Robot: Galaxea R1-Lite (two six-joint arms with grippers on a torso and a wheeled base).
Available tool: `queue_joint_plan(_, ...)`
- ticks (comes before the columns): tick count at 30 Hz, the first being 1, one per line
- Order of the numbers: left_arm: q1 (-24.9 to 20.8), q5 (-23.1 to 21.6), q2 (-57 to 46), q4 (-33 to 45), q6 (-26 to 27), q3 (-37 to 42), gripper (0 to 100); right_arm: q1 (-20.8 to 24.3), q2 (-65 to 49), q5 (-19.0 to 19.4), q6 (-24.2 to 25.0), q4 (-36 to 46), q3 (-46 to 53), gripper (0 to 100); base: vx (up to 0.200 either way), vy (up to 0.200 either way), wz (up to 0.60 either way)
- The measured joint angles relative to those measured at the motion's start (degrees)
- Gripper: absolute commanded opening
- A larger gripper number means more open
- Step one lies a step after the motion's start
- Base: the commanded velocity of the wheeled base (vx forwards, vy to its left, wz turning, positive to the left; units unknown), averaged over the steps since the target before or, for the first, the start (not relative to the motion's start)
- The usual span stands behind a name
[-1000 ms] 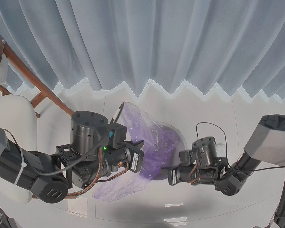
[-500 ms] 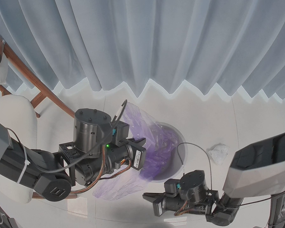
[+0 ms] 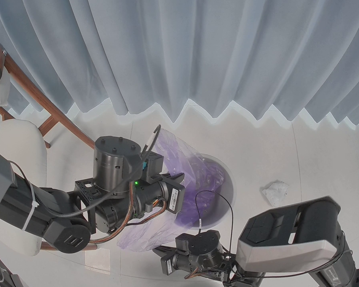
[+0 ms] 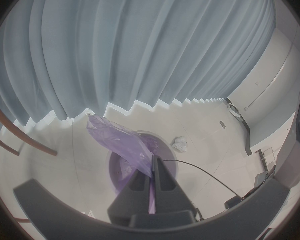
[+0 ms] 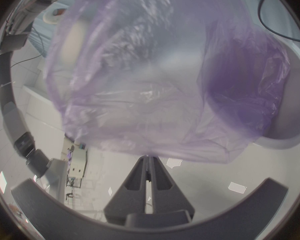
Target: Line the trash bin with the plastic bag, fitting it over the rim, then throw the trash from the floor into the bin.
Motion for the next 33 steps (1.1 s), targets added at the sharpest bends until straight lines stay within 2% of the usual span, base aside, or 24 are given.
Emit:
queue_joint_plan(4,0.0,0.0,0.0,0.0,0.0,-0.2,0,0.3,2.3,-5.7,3.4,-0.2,-3.4,0,0.000,0.000,0.00)
queue_joint_plan(7,0.0,0.0,0.0,0.0,-0.1,-0.2,0,0.0,2.6,-7.4,5.6,-0.9,-4.2,0,0.000,0.000,0.00)
queue_joint_plan(13,0.0,0.0,-0.1,0.0,-0.2,-0.2,0,-3.9,-0.8,-8.1,5.8,-1.7,-1.8,0,0.000,0.000,0.00)
queue_joint_plan(20,-0.4,0.0,0.4,0.0,-0.2,-1.0,0,-12.1,-4.7,-8.2,5.5,-1.8,0.3,0,0.000,0.000,0.00)
queue_joint_plan(26,-1.0,-0.2,2.8,0.0,-0.2,-4.1,0,-18.6,-6.3,-8.3,3.2,-1.7,0.8,0,0.000,0.000,0.00)
queue_joint_plan(30,-1.3,-0.2,3.8,0.0,0.0,-4.7,0,-19.2,-7.6,-8.1,2.9,-1.7,3.7,0,0.000,0.000,0.00)
queue_joint_plan(33,-1.4,-0.2,4.1,0.1,0.5,-4.1,0,-18.0,-9.2,-7.7,3.0,-1.5,8.3,0,0.000,0.000,0.00)
